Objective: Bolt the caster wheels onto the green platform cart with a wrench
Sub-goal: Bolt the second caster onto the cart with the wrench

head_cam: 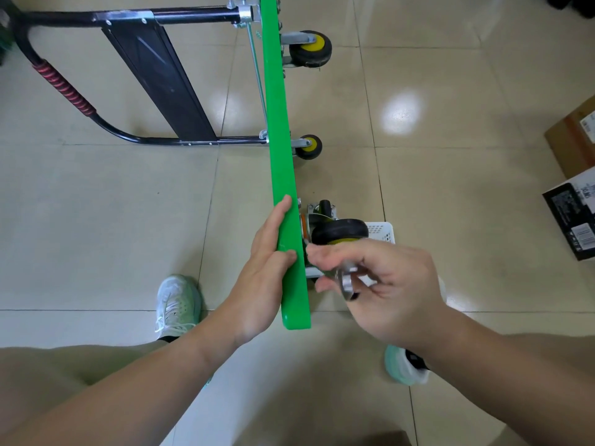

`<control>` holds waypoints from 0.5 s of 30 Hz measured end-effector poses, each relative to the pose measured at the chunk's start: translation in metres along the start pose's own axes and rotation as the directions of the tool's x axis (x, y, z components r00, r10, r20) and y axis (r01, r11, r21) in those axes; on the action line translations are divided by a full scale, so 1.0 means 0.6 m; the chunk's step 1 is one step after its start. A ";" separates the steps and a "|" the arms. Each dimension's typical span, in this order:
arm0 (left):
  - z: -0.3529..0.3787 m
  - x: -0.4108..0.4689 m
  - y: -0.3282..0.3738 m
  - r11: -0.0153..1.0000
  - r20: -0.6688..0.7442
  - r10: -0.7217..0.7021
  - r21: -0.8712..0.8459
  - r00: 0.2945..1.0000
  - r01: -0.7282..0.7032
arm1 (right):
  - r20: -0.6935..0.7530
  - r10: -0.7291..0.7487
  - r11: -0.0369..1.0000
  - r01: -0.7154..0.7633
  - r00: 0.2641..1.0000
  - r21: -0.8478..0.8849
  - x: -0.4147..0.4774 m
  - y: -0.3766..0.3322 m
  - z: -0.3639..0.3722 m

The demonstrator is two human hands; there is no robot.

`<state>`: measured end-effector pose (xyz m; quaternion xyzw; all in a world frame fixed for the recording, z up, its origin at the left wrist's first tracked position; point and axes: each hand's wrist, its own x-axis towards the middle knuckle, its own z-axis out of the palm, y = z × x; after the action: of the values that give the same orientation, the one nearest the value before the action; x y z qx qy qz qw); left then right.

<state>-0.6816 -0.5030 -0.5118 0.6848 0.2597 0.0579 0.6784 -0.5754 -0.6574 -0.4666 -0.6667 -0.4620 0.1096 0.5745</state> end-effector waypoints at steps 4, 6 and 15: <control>-0.002 0.000 -0.001 1.000 0.003 0.004 0.014 1.000 -0.004 | -0.018 -0.037 0.999 0.036 0.999 -0.041 -0.002 0.006 0.007; 0.000 -0.001 0.000 1.000 0.000 0.012 0.004 1.000 -0.012 | -0.072 0.039 0.999 -0.041 0.997 -0.026 0.011 0.003 0.008; 0.006 0.003 -0.005 1.000 -0.035 0.030 -0.005 0.999 -0.030 | 0.019 0.333 0.913 -0.328 0.943 0.241 0.100 0.006 0.011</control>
<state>-0.6795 -0.5056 -0.5155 0.6856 0.2608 0.0807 0.6749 -0.5451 -0.6084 -0.4488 -0.6615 -0.3195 0.2529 0.6295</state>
